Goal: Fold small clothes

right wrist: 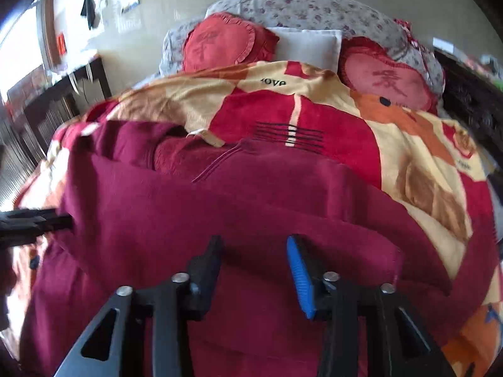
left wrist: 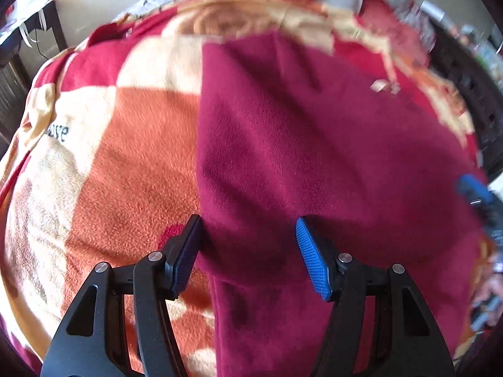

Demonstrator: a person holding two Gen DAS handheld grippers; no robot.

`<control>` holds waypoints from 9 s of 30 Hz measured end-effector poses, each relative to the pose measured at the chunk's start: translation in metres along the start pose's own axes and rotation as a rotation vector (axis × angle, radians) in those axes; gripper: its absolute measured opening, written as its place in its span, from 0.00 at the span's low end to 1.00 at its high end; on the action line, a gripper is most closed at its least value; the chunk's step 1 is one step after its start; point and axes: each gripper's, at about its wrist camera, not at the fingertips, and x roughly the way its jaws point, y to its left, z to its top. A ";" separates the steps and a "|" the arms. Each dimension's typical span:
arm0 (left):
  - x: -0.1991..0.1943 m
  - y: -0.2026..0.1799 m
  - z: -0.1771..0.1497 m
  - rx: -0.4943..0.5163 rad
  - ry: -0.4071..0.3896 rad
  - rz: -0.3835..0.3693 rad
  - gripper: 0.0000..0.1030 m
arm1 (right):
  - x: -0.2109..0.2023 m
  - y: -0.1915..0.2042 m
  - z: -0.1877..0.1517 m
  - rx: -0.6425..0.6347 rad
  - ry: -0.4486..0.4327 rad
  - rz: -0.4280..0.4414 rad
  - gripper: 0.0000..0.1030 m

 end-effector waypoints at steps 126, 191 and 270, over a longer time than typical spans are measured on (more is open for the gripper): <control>-0.057 -0.006 0.030 -0.066 -0.081 -0.245 0.10 | -0.067 -0.093 -0.031 0.397 0.046 0.089 0.44; -0.017 -0.042 -0.006 0.093 -0.047 -0.003 0.08 | -0.074 -0.071 -0.038 0.265 0.046 -0.029 0.44; -0.126 0.034 -0.249 -0.057 0.178 -0.248 0.68 | -0.207 -0.008 -0.284 0.470 0.282 0.193 0.60</control>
